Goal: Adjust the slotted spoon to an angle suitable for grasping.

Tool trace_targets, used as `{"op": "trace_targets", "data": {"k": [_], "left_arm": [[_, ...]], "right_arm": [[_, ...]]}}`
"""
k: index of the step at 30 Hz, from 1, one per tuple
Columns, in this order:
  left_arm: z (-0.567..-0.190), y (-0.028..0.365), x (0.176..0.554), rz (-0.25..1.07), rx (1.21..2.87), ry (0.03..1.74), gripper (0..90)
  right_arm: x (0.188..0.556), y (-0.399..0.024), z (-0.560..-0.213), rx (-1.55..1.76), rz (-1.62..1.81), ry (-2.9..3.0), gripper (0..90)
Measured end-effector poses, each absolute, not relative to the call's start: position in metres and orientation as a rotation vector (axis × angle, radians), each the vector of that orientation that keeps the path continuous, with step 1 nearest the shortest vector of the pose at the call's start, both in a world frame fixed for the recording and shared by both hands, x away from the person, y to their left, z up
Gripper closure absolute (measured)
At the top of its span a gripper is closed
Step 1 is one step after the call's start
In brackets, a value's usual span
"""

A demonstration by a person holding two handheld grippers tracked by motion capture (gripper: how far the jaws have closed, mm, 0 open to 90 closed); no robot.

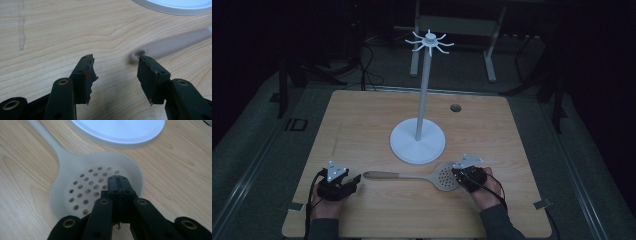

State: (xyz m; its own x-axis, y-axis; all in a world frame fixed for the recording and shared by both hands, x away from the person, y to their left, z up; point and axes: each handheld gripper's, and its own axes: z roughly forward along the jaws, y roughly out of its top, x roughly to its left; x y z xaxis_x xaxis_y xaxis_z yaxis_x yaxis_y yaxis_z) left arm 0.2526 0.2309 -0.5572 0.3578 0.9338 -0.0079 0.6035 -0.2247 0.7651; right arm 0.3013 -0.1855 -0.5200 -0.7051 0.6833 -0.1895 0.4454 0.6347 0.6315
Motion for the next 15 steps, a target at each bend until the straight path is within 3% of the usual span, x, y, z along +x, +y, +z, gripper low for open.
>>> {"op": "trace_targets", "data": {"k": [15], "left_arm": [[-0.557, 0.232, 0.252, 0.613, 1.929, 1.339, 47.2]], "right_arm": [[0.297, -0.22, -0.518, 0.947, 0.738, 2.383, 89.8]]}}
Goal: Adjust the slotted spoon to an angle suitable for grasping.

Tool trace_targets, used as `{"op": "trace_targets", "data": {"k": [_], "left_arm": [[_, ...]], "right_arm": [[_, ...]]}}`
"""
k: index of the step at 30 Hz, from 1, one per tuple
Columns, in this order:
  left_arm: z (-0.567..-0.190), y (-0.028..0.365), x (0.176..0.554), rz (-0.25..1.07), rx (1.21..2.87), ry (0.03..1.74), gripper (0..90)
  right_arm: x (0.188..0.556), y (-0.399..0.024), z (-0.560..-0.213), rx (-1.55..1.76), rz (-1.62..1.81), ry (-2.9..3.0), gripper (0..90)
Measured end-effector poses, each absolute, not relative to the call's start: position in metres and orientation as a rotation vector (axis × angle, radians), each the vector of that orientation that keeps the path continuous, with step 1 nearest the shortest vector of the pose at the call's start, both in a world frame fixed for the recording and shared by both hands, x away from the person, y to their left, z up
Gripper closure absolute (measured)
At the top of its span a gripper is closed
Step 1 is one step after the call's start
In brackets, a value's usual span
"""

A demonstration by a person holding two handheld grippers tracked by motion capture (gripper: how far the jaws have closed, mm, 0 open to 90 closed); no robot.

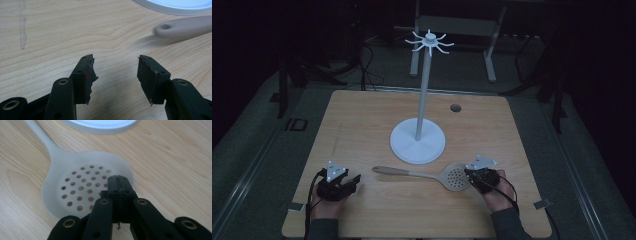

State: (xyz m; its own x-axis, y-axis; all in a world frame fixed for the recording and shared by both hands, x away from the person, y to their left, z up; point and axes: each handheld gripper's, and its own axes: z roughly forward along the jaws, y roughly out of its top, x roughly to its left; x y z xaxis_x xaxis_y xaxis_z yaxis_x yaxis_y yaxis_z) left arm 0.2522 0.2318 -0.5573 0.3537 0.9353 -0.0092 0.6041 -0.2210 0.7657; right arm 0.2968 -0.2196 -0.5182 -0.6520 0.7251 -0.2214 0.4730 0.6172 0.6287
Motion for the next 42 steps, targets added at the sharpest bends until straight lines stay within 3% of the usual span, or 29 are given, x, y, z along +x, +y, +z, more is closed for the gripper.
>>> {"op": "trace_targets", "data": {"k": [7, 12, 28, 42], "left_arm": [[-0.558, 0.23, 0.254, 0.612, 1.944, 1.337, 47.2], [-0.559, 0.227, 0.255, 0.612, 1.948, 1.332, 47.2], [-0.557, 0.23, 0.253, 0.612, 1.927, 1.333, 47.2], [-0.558, 0.23, 0.255, 0.61, 1.932, 1.334, 47.2]], "right_arm": [[0.295, -0.248, -0.516, 1.046, 0.735, 2.334, 89.7], [0.293, -0.246, -0.509, 1.039, 0.782, 2.311, 89.5], [0.311, -0.166, -0.48, 0.64, 0.875, 2.455, 80.7], [0.33, -0.134, -0.472, 0.54, 0.85, 2.525, 71.7]]}}
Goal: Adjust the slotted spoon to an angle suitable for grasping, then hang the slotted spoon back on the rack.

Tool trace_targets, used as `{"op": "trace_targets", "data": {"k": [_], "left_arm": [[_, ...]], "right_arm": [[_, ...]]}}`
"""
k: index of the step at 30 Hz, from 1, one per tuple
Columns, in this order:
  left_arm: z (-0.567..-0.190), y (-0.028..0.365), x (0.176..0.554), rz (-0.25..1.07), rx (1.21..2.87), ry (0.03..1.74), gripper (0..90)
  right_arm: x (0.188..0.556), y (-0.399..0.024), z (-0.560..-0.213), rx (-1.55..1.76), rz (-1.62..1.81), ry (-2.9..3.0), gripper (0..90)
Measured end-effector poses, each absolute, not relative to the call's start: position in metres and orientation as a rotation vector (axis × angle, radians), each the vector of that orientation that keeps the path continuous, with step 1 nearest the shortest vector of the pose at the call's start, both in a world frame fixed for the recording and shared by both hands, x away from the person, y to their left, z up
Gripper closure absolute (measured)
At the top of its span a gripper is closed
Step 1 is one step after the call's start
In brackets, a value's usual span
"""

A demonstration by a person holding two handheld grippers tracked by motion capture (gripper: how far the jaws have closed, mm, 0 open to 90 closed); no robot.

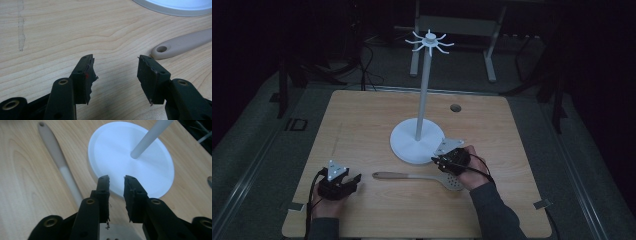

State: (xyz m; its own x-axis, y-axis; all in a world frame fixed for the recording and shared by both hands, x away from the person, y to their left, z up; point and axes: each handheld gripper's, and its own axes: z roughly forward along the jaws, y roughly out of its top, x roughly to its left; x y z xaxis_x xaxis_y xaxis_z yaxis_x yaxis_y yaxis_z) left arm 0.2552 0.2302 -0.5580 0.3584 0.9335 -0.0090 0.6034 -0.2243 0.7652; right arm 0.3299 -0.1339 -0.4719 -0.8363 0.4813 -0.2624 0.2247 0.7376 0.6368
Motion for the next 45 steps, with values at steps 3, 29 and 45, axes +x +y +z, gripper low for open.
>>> {"op": "trace_targets", "data": {"k": [3, 29, 45], "left_arm": [[-0.558, 0.229, 0.255, 0.61, 1.933, 1.329, 47.2], [-0.557, 0.232, 0.253, 0.611, 1.924, 1.333, 47.1], [-0.557, 0.233, 0.251, 0.611, 1.914, 1.337, 47.1]], "right_arm": [[0.33, -0.129, -0.471, 0.504, 0.784, 2.518, 69.4], [0.354, -0.093, -0.474, 0.408, 0.747, 2.759, 64.3], [0.355, -0.066, -0.521, 0.317, 0.623, 2.961, 66.9]]}}
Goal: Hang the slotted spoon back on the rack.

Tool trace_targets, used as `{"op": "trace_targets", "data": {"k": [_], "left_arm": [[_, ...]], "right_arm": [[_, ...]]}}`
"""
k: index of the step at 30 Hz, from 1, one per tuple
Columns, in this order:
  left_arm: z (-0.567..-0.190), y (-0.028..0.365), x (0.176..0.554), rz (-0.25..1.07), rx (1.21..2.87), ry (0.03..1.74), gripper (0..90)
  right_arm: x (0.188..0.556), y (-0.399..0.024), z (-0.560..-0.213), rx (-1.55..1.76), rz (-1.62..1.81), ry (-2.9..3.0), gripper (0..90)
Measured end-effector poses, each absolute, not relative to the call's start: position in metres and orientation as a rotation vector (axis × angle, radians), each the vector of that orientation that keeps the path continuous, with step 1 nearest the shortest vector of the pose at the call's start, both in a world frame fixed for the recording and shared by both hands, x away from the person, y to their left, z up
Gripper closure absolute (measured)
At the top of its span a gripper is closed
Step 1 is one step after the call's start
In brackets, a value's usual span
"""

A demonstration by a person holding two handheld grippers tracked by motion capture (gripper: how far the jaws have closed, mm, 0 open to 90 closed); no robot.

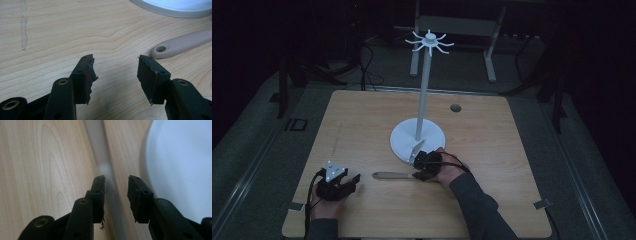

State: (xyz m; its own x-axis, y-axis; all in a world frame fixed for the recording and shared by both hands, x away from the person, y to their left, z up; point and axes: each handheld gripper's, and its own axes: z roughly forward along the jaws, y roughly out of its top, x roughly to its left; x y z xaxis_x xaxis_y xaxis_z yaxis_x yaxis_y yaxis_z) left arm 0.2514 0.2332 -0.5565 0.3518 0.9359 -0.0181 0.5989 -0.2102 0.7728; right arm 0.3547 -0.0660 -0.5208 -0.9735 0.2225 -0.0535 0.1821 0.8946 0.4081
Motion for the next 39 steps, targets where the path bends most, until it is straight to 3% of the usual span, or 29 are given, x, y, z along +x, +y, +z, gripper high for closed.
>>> {"op": "trace_targets", "data": {"k": [13, 29, 39], "left_arm": [[-0.556, 0.235, 0.25, 0.612, 1.909, 1.344, 47.1], [-0.557, 0.234, 0.251, 0.609, 1.915, 1.344, 47.1], [-0.558, 0.232, 0.251, 0.61, 1.921, 1.34, 47.1]], "right_arm": [[0.352, -0.062, -0.535, 0.259, 0.537, 2.972, 74.5], [0.365, -0.155, -0.521, 0.686, 0.56, 2.87, 76.9], [0.37, -0.161, -0.527, 0.729, 0.518, 2.874, 73.1]]}}
